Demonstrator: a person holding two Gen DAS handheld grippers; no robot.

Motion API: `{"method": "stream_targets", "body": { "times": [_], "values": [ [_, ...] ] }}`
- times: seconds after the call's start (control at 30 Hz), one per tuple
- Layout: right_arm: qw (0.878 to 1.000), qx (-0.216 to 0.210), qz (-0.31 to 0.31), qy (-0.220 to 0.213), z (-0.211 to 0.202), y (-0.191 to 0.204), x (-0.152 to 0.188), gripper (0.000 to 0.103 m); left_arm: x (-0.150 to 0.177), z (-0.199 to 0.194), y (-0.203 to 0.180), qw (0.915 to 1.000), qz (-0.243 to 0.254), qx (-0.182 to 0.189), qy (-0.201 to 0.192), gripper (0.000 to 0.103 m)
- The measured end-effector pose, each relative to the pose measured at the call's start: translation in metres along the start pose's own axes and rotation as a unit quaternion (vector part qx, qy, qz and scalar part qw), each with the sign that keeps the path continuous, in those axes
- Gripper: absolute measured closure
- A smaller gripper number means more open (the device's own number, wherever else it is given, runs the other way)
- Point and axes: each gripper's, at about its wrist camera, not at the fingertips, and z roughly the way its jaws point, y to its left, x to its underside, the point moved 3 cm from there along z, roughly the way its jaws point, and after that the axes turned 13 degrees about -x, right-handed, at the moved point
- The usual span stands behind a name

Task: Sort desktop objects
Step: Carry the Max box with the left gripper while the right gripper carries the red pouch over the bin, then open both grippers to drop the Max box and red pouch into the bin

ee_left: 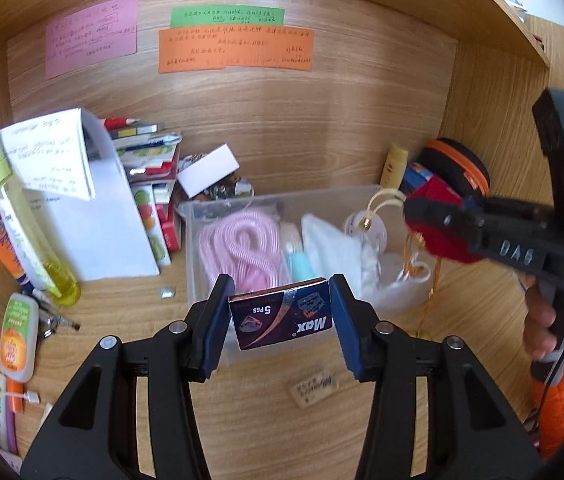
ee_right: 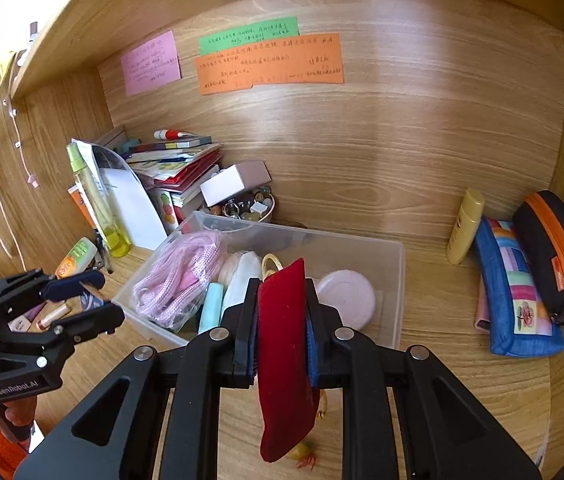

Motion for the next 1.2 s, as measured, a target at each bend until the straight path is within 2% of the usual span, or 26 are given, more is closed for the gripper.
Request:
{"method": "stream_targets", "body": {
  "times": [0.33, 0.57, 0.7, 0.83, 0.97, 1.07, 1.1, 1.2],
  "values": [
    [0.999, 0.003, 0.018, 0.042, 0.037, -0.020, 0.013, 0.087, -0.021, 0.036, -0.019, 0.9997, 0.010, 0.010, 0.019, 0.055],
    [0.998, 0.001, 0.017, 0.053, 0.048, -0.026, 0.021, 0.086, -0.020, 0.070, -0.025, 0.9987, 0.011, 0.002, 0.049, 0.055],
    [0.998, 0.003, 0.010, 0.060, 0.053, -0.026, 0.023, 0.084, -0.017, 0.078, -0.028, 0.9988, 0.024, -0.010, 0.042, 0.055],
    [0.997, 0.024, -0.008, 0.070, 0.059, -0.022, 0.027, 0.083, -0.012, 0.082, -0.032, 0.9982, 0.045, -0.025, 0.030, 0.055],
    [0.996, 0.049, -0.023, 0.075, 0.060, -0.020, 0.029, 0.068, -0.011, 0.079, -0.034, 0.9976, 0.059, -0.030, 0.022, 0.053],
    [0.996, 0.054, -0.018, 0.072, 0.057, -0.024, 0.028, 0.052, -0.013, 0.075, -0.028, 0.9985, 0.046, -0.013, 0.026, 0.051],
    [0.996, 0.052, -0.016, 0.070, 0.056, -0.024, 0.028, 0.045, -0.013, 0.073, -0.026, 0.9988, 0.040, -0.005, 0.028, 0.047],
    [0.997, 0.045, -0.011, 0.063, 0.053, -0.023, 0.025, 0.035, -0.016, 0.067, -0.021, 0.9994, 0.027, -0.005, 0.023, 0.033]
  ]
}}
